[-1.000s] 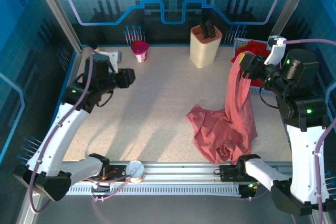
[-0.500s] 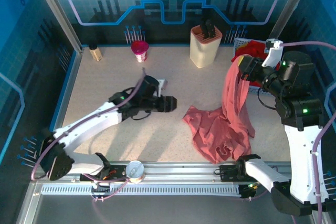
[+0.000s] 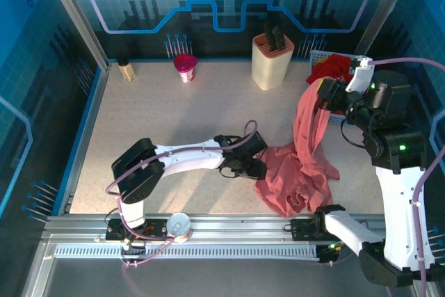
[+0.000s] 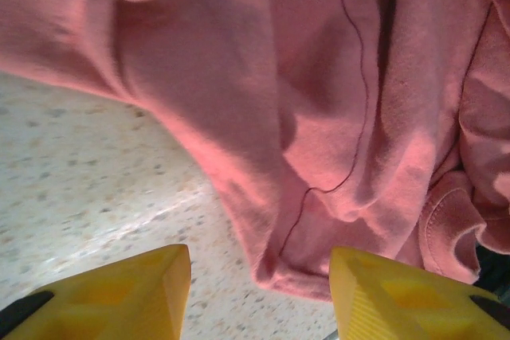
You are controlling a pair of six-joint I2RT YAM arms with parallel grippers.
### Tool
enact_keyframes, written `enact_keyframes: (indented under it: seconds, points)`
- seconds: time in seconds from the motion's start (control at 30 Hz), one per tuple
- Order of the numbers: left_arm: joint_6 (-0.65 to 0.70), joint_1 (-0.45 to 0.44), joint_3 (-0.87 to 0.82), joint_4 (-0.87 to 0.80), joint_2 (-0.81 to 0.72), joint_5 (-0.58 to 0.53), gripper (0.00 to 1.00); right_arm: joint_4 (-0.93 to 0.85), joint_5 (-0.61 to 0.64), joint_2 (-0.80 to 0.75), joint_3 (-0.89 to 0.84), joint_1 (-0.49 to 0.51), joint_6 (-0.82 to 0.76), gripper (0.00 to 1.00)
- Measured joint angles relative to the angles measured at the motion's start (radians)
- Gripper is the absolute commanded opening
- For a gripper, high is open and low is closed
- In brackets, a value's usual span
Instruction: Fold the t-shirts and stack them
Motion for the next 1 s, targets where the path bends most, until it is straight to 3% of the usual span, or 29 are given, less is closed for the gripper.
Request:
enact_keyframes:
  seconds: [0.27, 0.43, 0.73, 1.0]
  points:
    - [-0.024, -0.011, 0.068, -0.021, 0.117, -0.002, 0.14, -0.035, 0.034, -0.003, -0.009, -0.003, -0.005, 0.0]
    - [-0.025, 0.018, 0.074, -0.068, 0.137, -0.013, 0.0, -0.054, 0.039, 0.0, -0.01, -0.011, -0.013, 0.0]
    - [0.085, 0.275, 0.089, -0.204, 0.065, -0.059, 0.0, -0.082, 0.053, -0.005, -0.027, -0.022, -0.021, 0.0]
    - [0.32, 0.475, 0.341, -0.4, 0.047, -0.169, 0.0, -0.092, 0.052, -0.008, -0.051, -0.022, -0.02, 0.0]
